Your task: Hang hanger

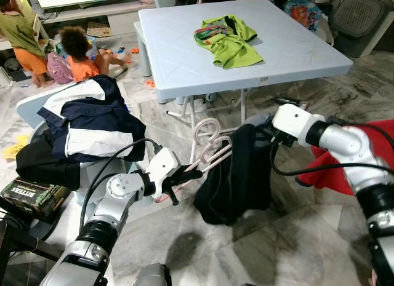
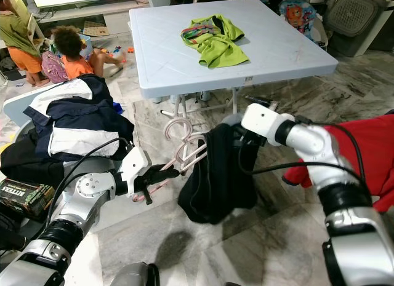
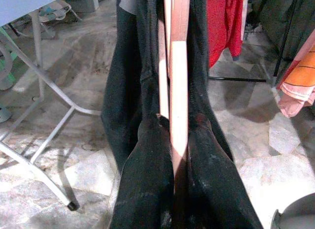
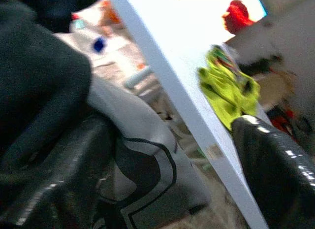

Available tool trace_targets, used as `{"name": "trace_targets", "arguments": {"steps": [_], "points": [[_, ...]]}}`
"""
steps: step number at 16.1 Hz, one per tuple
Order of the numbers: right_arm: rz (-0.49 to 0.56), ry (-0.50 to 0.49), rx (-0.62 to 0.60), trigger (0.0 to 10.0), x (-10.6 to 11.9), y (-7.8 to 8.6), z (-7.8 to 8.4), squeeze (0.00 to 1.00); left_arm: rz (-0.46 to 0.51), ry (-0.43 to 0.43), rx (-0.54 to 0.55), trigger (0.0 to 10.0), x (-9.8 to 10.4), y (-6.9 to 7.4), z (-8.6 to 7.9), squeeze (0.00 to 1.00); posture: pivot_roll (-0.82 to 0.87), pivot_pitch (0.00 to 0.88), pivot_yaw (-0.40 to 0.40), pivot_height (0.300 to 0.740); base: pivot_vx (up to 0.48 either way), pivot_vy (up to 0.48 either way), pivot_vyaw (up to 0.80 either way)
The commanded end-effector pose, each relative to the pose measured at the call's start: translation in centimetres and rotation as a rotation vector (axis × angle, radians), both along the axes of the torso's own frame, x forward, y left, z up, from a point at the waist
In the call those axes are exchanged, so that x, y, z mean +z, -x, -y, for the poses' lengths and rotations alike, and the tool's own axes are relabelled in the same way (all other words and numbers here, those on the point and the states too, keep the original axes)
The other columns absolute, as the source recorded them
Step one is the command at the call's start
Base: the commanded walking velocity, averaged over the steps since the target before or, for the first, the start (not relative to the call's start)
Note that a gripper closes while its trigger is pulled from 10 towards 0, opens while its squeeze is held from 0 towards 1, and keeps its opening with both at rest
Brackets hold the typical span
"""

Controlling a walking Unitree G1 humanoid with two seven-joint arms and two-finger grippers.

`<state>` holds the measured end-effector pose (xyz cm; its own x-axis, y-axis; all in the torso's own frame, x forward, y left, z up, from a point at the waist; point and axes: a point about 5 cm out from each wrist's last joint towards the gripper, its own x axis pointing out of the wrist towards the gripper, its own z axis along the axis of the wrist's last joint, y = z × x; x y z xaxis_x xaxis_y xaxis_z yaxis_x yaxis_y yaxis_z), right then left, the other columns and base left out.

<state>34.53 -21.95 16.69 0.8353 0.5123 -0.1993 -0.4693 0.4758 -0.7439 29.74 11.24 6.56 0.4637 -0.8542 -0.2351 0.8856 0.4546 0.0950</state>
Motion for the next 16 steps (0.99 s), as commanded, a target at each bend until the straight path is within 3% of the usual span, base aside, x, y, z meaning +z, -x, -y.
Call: {"name": "trace_targets", "arguments": {"steps": [1,3,4,5,6,8,9,11,12,13,15,16], "points": [[0.069,-0.076,-0.079,10.0,1.1,-0.2,0.7,1.0,0.058,0.015,0.0,0.0,1.2,-0.5,0.0,0.0,-0.08,0.0,0.009,0.74,0.0,0.0,0.0],[0.109,-0.209,-0.212,10.0,0.9,0.6,2.4,1.0,0.065,0.008,0.023,0.0,1.3,-0.8,-0.1,0.0,-0.08,0.0,0.007,0.74,0.0,0.0,0.0],[0.114,-0.23,-0.259,10.0,0.6,1.1,3.3,1.0,0.068,0.001,0.02,0.0,1.3,-0.7,-0.1,0.0,-0.08,0.0,0.007,0.74,0.0,0.0,0.0],[0.056,-0.196,-0.296,10.0,-0.9,2.1,4.6,1.0,0.068,0.003,0.019,0.0,1.3,-0.7,-0.1,0.0,-0.08,0.0,0.009,0.74,0.0,0.0,0.0],[0.041,-0.219,-0.312,10.0,-1.3,2.4,4.9,1.0,0.068,0.003,0.018,0.0,1.3,-0.7,-0.1,0.0,-0.08,0.0,0.011,0.74,0.0,0.0,0.0],[-0.144,-0.303,-0.29,10.0,-3.0,4.4,5.6,1.0,0.068,-0.009,0.021,0.0,1.1,-0.8,-0.1,0.0,-0.09,0.0,0.018,0.74,0.0,0.0,0.0],[-0.335,-0.342,-0.212,10.0,-4.5,6.2,5.2,1.0,0.082,-0.024,0.018,0.0,1.2,-0.9,0.0,0.0,-0.09,0.0,0.021,0.74,0.0,0.0,0.0],[-0.431,-0.384,-0.164,10.0,-5.4,7.2,4.4,1.0,0.086,-0.022,0.019,0.0,1.4,-1.1,0.2,0.0,-0.09,0.0,0.022,0.74,0.0,0.0,0.0],[-0.464,-0.407,-0.141,10.0,-6.0,7.5,3.7,0.54,0.089,-0.022,0.018,0.0,1.4,-1.2,0.3,0.0,-0.09,0.0,0.022,0.74,0.0,0.0,0.0],[-0.487,-0.431,-0.133,10.0,-6.3,7.6,3.2,0.0,0.092,-0.022,0.018,0.0,1.5,-1.2,0.3,0.0,-0.08,0.0,0.021,0.74,0.0,0.0,0.0],[-0.506,-0.508,-0.129,10.0,-6.7,7.5,1.7,0.0,0.095,-0.02,0.018,0.0,1.6,-1.2,0.3,0.0,-0.08,0.0,0.021,0.74,0.0,0.0,0.0],[-0.539,-0.576,-0.142,10.0,-7.1,7.2,-0.2,0.0,0.099,-0.02,0.018,0.0,1.6,-1.2,0.3,0.0,-0.08,0.0,0.021,0.74,0.0,0.0,0.0]]}}
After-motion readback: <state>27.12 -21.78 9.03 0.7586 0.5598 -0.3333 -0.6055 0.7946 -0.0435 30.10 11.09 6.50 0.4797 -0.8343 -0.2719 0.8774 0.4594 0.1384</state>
